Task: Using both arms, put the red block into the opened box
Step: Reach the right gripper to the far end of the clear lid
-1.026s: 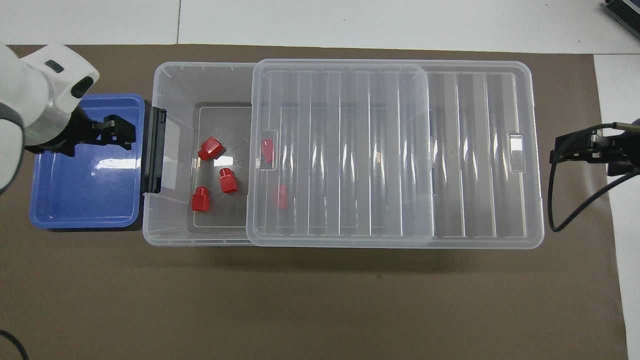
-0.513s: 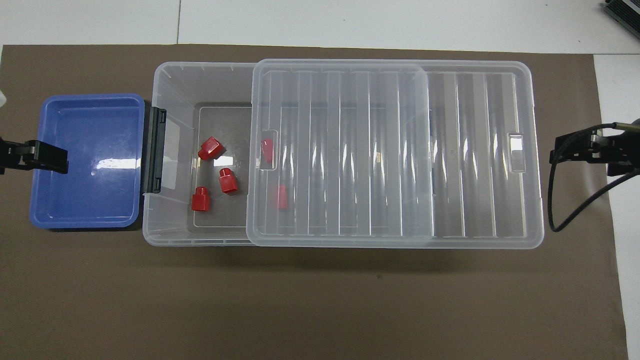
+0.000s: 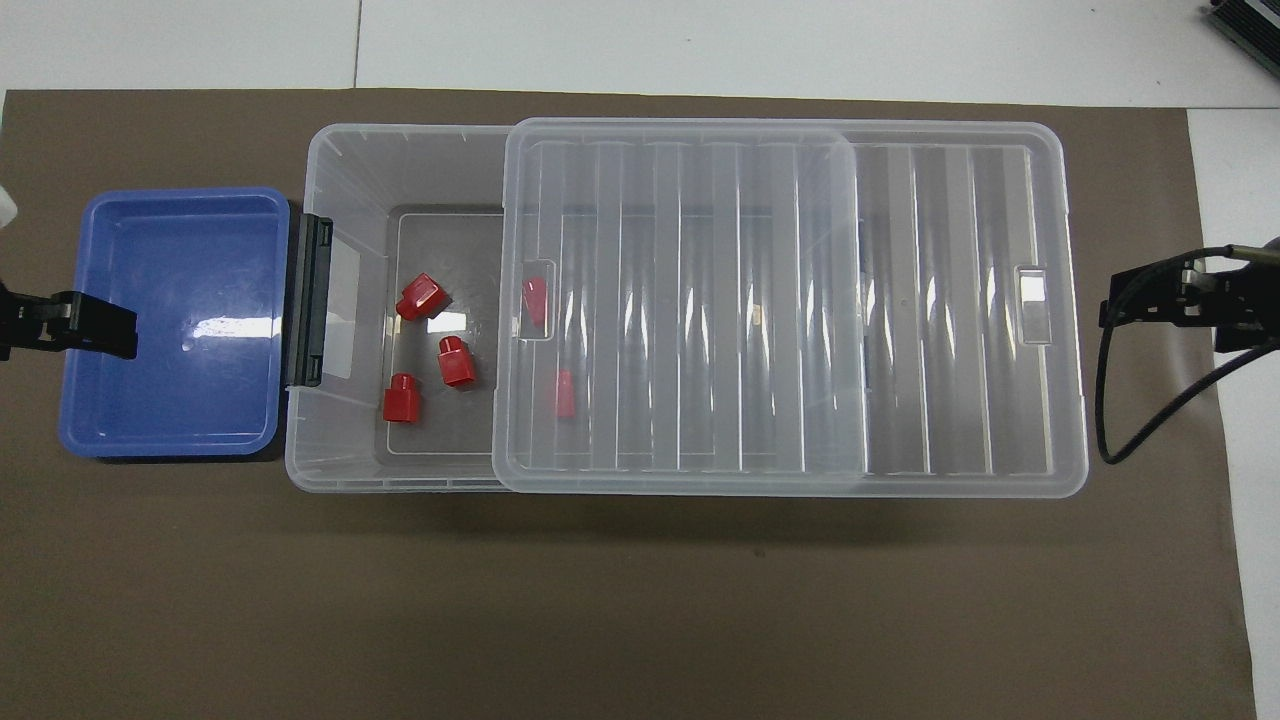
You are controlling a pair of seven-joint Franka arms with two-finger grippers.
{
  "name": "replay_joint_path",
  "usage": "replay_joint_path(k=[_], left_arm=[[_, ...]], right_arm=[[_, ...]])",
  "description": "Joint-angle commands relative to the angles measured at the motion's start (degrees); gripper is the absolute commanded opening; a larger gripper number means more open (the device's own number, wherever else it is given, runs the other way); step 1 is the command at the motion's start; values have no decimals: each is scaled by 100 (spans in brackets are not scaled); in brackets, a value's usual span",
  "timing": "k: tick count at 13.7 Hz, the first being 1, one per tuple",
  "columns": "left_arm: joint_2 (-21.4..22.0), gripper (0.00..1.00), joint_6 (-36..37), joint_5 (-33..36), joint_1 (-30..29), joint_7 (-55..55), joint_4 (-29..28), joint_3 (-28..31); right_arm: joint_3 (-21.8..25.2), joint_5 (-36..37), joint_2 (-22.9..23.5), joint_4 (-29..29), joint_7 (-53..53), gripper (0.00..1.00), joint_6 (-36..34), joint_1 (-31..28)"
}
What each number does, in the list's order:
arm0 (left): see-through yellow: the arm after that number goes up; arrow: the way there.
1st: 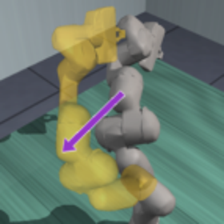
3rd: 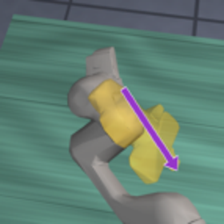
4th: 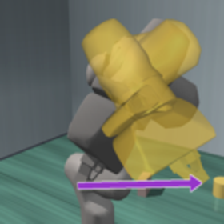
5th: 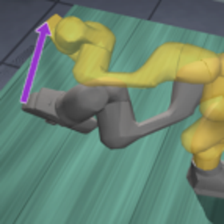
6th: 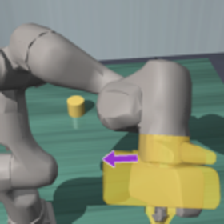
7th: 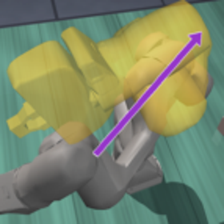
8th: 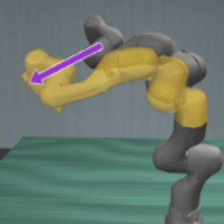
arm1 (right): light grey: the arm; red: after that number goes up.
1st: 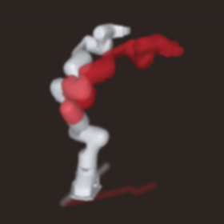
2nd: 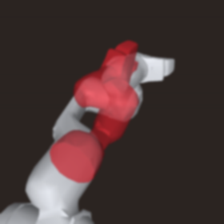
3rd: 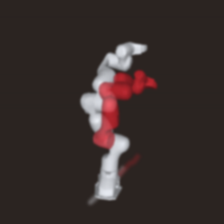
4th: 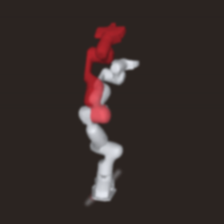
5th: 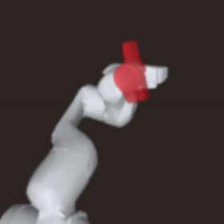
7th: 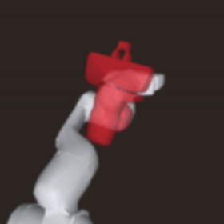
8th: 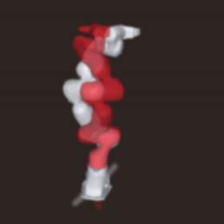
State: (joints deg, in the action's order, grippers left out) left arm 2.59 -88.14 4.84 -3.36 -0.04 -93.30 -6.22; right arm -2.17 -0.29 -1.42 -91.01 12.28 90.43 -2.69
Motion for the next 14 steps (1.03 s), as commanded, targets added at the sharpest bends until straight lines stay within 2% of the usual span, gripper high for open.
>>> replay_joint_path(k=[1, 9, 10, 11, 12, 13, 14], left_arm=[[163, 100, -10, -71, -7, -224, -162, 24], [365, 100, -2, -71, 46, -216, -408, 41], [392, 100, -2, -79, 37, -224, -426, 41], [392, 100, -2, -80, 37, -224, -443, 41], [392, 100, -2, -71, 46, -198, -444, 41], [374, 100, -10, -71, 46, -189, -452, 41], [365, 100, -19, -71, 46, -189, -452, 41]], right_arm=[[-37, -24, -157, -198, 46, 100, 116, -65], [-20, -24, -175, -198, 29, 100, -42, -100], [15, -24, -166, -207, 11, 84, 27, -118], [24, -24, -166, -242, 11, 37, 167, -144], [24, -24, -192, -381, 20, 5, 447, -188], [33, -24, -262, -626, 11, 0, 859, -267], [33, -24, -315, -890, 11, 0, 1237, -398]])
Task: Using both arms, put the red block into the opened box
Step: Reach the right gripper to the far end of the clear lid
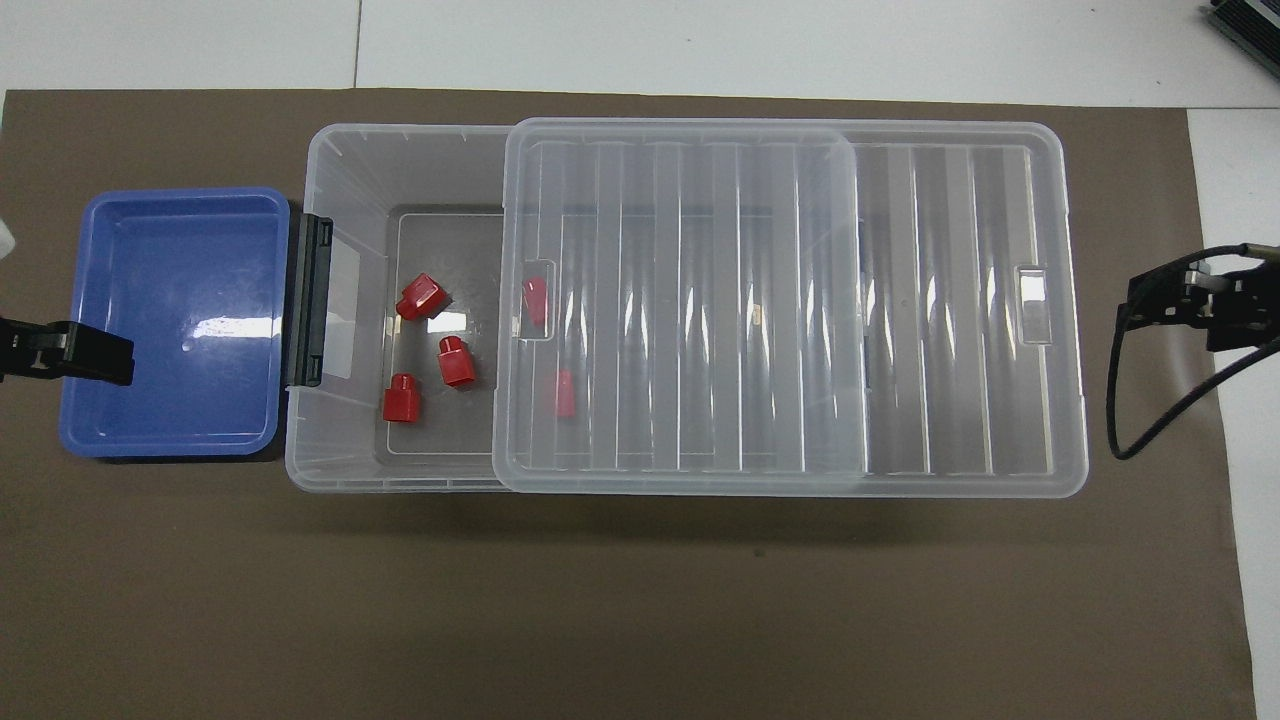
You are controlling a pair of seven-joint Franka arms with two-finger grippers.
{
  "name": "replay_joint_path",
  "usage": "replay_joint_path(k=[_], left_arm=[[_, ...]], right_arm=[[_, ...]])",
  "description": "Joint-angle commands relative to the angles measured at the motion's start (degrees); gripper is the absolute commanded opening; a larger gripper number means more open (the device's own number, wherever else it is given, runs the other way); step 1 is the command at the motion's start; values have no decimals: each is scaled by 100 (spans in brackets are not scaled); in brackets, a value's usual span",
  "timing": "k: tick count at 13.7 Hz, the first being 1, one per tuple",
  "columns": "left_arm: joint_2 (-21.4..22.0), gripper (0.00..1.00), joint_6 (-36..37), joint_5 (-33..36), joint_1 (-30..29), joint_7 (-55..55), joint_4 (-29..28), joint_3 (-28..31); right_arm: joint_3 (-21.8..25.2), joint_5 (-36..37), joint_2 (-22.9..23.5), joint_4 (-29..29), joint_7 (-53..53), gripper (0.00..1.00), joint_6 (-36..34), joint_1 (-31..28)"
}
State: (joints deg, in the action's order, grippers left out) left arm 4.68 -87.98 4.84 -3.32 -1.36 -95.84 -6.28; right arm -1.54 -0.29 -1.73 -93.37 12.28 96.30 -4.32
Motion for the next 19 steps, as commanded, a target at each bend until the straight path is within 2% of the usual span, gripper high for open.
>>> replay_joint_path(k=[1, 4, 10, 14, 19], left_arm=[[138, 100, -35, -71, 42, -48, -181, 48], [138, 100, -35, -71, 33, -57, -181, 48], [138, 100, -17, -71, 7, -39, -181, 48], [156, 100, -26, -79, -46, -101, -164, 65], [165, 100, -17, -88, -20, -101, -172, 92]], right_arm=[[-31, -24, -292, -873, 11, 0, 940, -314], [-31, -15, -196, -1314, -50, 0, 1688, -517], [-31, -15, 664, -1359, -183, 0, 2656, -535], [-31, -6, 955, -1324, -174, 0, 2956, -456], [-92, 3, 982, -1289, -130, 0, 2965, -254]])
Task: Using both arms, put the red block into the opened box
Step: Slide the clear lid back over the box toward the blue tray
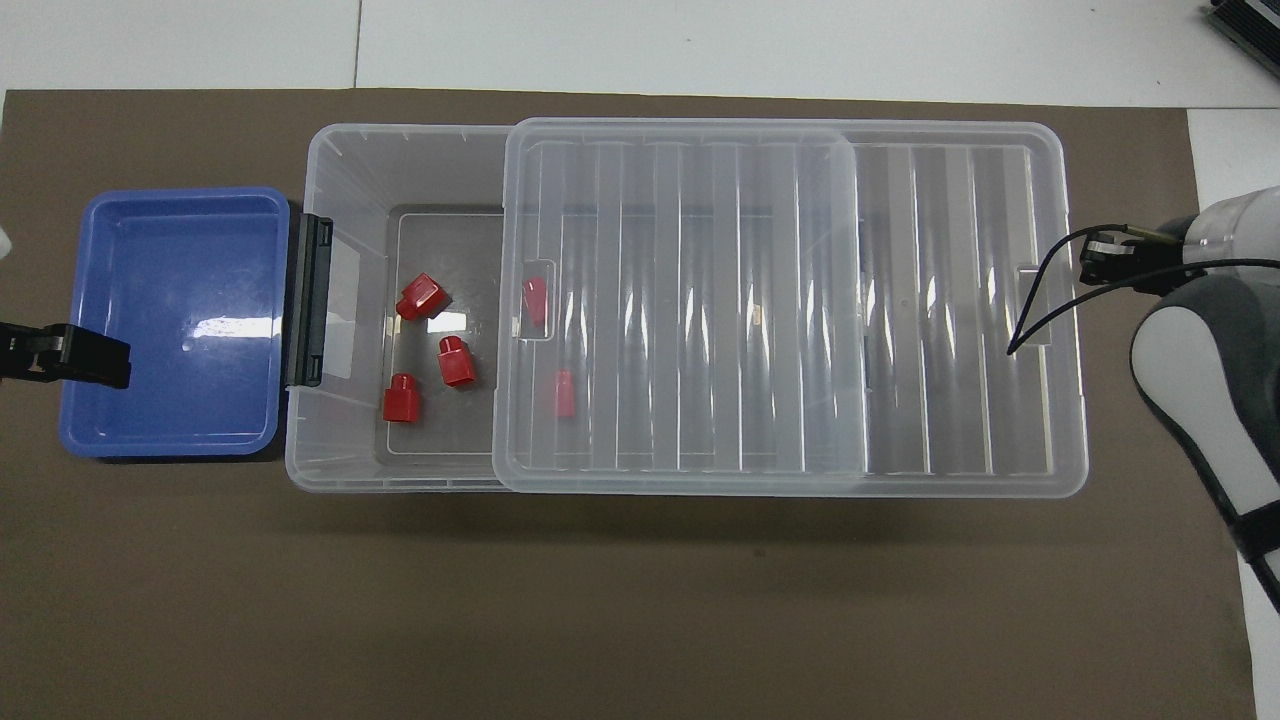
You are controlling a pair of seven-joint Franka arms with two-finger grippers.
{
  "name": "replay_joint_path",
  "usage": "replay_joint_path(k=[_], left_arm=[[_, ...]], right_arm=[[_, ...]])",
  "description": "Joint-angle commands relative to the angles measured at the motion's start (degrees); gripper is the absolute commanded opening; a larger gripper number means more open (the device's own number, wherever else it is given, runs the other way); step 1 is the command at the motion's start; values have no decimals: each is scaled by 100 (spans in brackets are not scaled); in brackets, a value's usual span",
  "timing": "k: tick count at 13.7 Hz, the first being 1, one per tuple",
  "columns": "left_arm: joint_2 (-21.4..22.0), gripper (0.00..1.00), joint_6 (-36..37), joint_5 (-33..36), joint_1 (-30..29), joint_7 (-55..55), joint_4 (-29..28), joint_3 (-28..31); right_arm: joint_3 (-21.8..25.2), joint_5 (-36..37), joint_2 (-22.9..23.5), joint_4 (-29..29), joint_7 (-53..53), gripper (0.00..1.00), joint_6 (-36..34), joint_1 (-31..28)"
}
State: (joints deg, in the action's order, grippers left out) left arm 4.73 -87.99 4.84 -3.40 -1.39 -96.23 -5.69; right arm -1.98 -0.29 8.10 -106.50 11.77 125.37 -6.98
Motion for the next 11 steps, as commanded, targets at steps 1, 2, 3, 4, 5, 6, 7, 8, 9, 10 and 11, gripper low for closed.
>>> replay_joint_path(k=[1, 2, 3, 4, 5, 6, 7, 8, 9, 10, 11], left_arm=[[160, 100, -16, -88, -29, -98, -133, 33], [160, 100, 1, -88, -29, -107, -133, 33], [160, 100, 10, -97, -29, -107, -133, 33], [160, 100, 10, -97, -29, -107, -133, 33], [160, 100, 1, -97, -29, -107, -133, 33], [169, 100, 1, -97, -29, -115, -124, 33], [169, 100, 1, -97, -29, -116, -124, 33], [160, 100, -7, -97, -20, -116, -124, 33], [169, 100, -8, -97, -20, -133, -133, 33], [169, 100, 10, -97, -20, -298, -133, 33], [169, 100, 1, -97, -29, -552, -133, 33]], right_arm=[[-48, 2, 8, 24, -61, 0, 66, 161], [-48, 2, 17, 24, -35, 0, 66, 232], [-48, 2, 34, 41, -35, 0, 66, 241], [-57, 2, 43, 59, -35, 0, 75, 259], [-48, 2, 52, 59, -26, 0, 179, 363], [-48, -6, 69, 59, -8, 0, 285, 486], [-48, 2, 78, 59, -8, 0, 312, 505], [-57, 2, 87, 59, -8, 0, 312, 575], [-48, -6, 113, 59, -8, 0, 321, 680], [-48, -6, 113, 59, -8, 0, 347, 759], [-57, -6, 122, 59, -8, 0, 391, 812]])
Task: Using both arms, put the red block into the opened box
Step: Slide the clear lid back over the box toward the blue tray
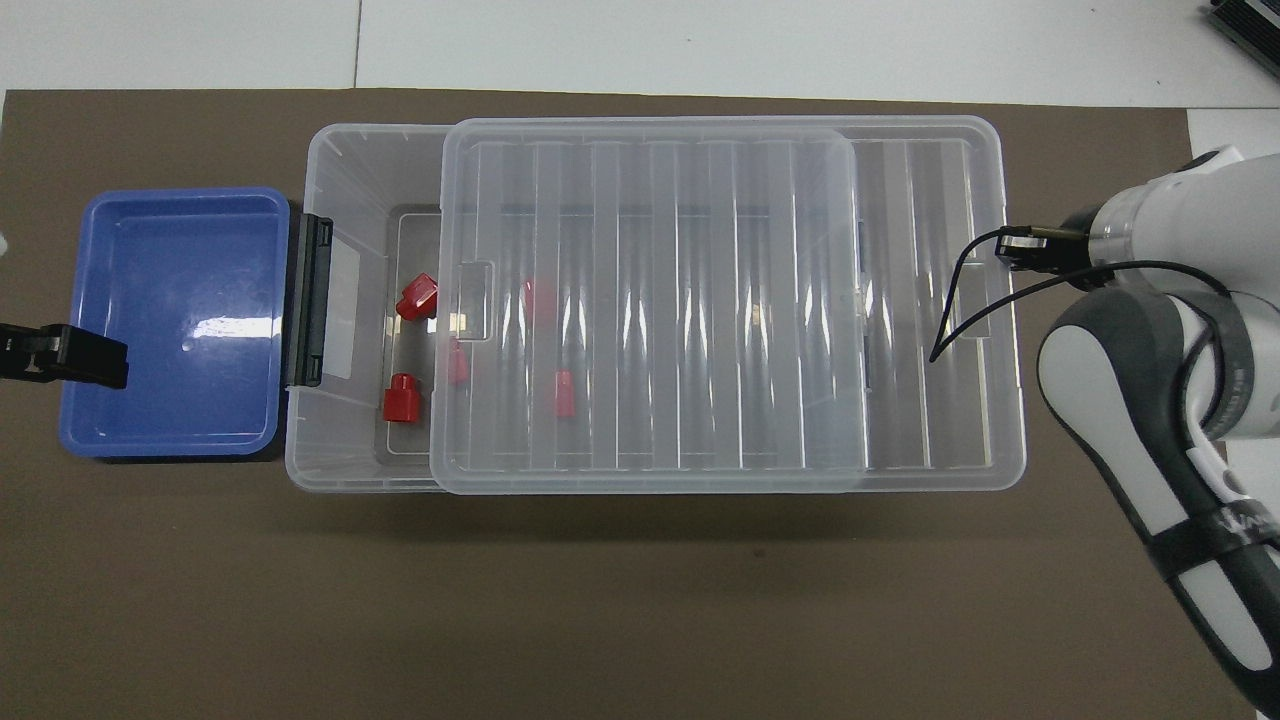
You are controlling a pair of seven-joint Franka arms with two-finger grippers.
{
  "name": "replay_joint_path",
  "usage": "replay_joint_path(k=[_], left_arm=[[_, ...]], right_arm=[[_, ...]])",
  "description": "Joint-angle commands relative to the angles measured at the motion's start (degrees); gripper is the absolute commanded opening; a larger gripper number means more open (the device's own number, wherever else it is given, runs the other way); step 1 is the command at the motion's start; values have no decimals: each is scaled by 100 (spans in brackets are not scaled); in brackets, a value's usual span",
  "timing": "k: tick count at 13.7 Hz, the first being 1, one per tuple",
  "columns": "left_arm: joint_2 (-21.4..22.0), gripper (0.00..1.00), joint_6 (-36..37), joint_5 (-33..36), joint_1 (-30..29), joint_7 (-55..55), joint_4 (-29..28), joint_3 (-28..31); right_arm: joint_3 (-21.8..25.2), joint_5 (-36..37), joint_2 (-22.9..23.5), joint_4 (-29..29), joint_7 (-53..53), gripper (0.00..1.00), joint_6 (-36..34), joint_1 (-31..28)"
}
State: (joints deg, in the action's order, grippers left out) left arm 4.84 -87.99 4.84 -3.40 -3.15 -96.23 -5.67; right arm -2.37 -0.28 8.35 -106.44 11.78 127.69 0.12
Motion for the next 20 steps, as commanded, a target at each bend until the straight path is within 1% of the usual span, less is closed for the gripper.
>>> replay_joint_path(k=[1, 3, 10, 12, 20], left_arm=[[158, 100, -8, -97, -38, -501, -142, 40], [158, 100, -16, -97, -38, -468, -142, 40], [158, 100, -25, -97, -38, -450, -151, 40], [158, 100, -25, -97, -38, -450, -159, 40], [158, 100, -43, -97, -38, -432, -151, 31]], right_arm=[[-18, -16, 105, 62, -9, 0, 169, 171], [-18, -16, 123, 62, 26, 0, 239, 382], [-18, -25, 193, 62, 263, 0, 248, 734], [-18, -25, 210, 53, 447, 0, 344, 875], [-9, -25, 237, 88, 483, 0, 345, 919]])
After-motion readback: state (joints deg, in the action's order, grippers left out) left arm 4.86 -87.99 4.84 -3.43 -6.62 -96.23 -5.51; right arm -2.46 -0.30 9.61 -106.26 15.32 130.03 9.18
